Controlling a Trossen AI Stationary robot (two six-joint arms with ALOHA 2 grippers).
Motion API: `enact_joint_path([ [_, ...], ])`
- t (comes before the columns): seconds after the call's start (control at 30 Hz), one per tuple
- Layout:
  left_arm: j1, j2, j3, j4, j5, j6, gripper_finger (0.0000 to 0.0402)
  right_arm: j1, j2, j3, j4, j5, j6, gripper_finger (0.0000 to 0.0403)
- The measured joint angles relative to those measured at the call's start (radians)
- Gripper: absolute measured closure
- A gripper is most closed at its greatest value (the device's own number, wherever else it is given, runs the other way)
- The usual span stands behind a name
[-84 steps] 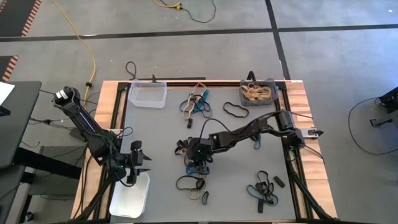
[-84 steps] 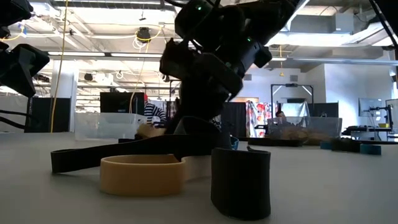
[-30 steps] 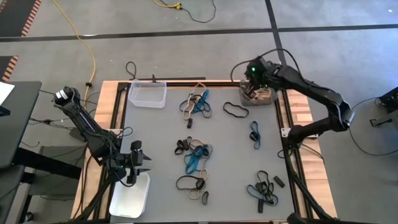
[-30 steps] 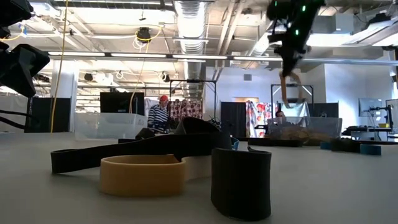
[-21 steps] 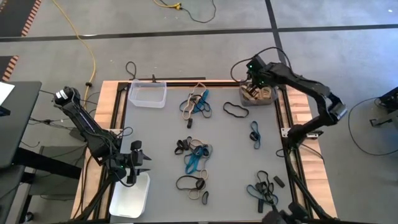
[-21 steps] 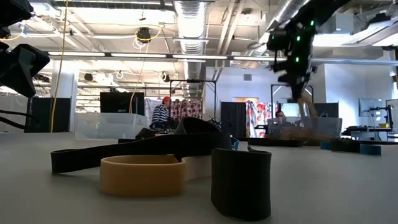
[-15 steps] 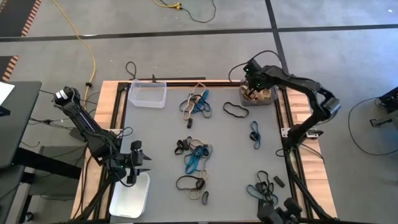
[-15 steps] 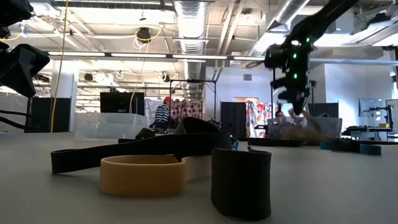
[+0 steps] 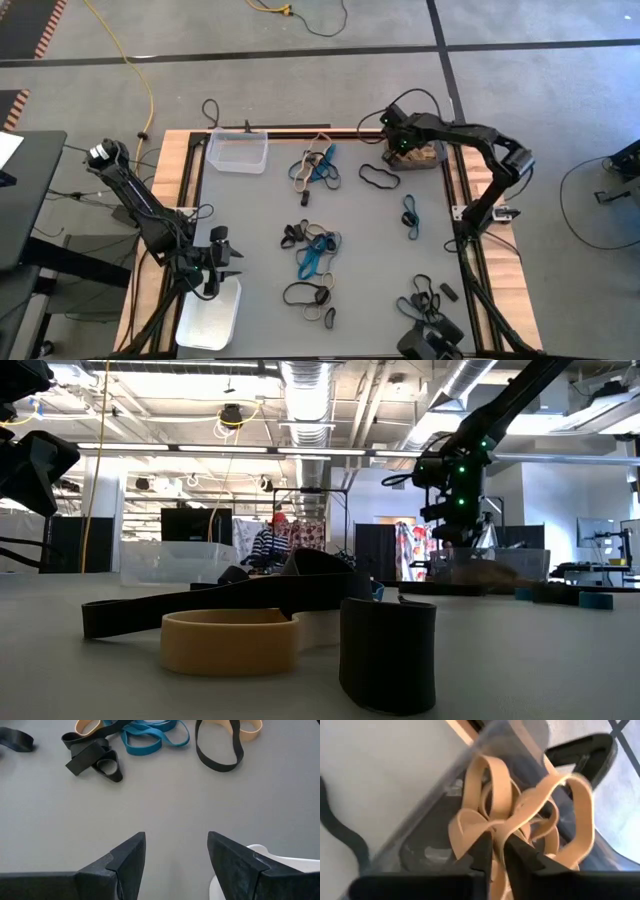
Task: Sort rubber bands into baskets
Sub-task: Put the white rubber band into the black transparent bin
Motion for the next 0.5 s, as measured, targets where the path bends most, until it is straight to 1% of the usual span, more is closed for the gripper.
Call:
enact_joint_path([
  [0.33, 0.0, 0.0, 0.0, 0.0, 0.0, -0.002, 0.0196, 0.015, -0.018, 0.0, -0.026, -0.004, -0.003, 0.0223],
  [0.5, 0.0, 0.0, 0.0, 0.0, 0.0, -0.002, 0.0196, 0.024, -0.068, 0.0, -0.046, -0.005, 0.0, 0.0195],
])
